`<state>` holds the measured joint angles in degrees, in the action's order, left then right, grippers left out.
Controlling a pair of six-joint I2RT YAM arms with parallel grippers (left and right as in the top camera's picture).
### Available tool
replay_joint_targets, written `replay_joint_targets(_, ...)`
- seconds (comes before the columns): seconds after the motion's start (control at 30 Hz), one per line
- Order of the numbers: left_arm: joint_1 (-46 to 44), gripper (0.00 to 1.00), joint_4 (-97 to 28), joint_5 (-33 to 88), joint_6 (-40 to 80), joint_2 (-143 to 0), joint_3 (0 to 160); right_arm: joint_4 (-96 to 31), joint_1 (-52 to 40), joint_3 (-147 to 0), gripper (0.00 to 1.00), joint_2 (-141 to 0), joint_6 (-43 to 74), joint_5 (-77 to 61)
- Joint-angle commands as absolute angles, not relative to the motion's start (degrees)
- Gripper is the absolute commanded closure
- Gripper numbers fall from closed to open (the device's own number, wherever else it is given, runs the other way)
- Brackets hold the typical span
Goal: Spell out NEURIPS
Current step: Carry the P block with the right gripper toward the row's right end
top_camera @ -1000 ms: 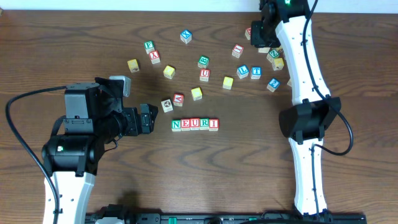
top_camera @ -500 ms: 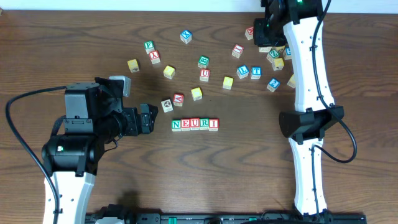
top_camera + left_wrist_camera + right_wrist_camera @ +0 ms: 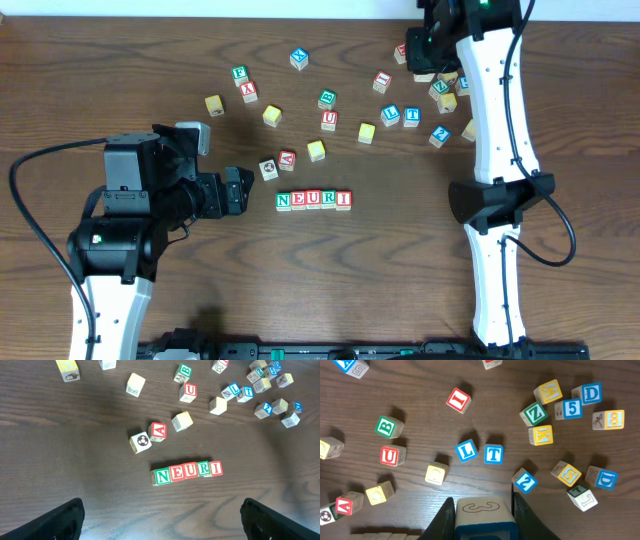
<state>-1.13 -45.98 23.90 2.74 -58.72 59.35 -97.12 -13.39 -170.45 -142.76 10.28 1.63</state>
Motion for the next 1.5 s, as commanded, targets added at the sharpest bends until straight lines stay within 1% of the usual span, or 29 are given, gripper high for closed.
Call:
replay_joint_targets(0.0,-0.8,0.02,-45.9,24.4,2.2,-58.3,60.1,-97.3,-13.9,-171.3,0.92,-140.7,9.5,1.7)
replay_joint_targets(0.4,-0.8,0.02,-45.9,24.4,2.2,-58.3,60.1,-97.2,-13.9,-171.3,0.91,-140.7,8.9,3.5)
replay_joint_targets(0.77,-0.8,0.02,-45.9,24.4,2.2,-58.3,60.1,-96.0,-10.7,-171.3,0.89,-140.7,8.0,1.4)
replay_joint_targets(1.0,-0.8,0.02,-45.9,24.4,2.2,-58.3,60.1,-91.2,-11.9,-168.2,0.87,-139.7,6.6,2.7)
replay_joint_targets(1.13,-0.8,0.02,-45.9,24.4,2.2,-58.3,60.1,-85.0,-13.3,-158.8,0.86,-134.8,6.5,3.8)
replay_joint_targets(1.37,-0.8,0.02,-45.9,24.4,2.2,-58.3,60.1,-69.0,-14.2,-128.0,0.85,-117.7,6.8,4.0)
replay_joint_targets(1.47,-0.8,0.02,-45.9,24.4,2.2,-58.3,60.1,-66.0,-14.2,-118.8,0.85,-112.9,7.7,4.5)
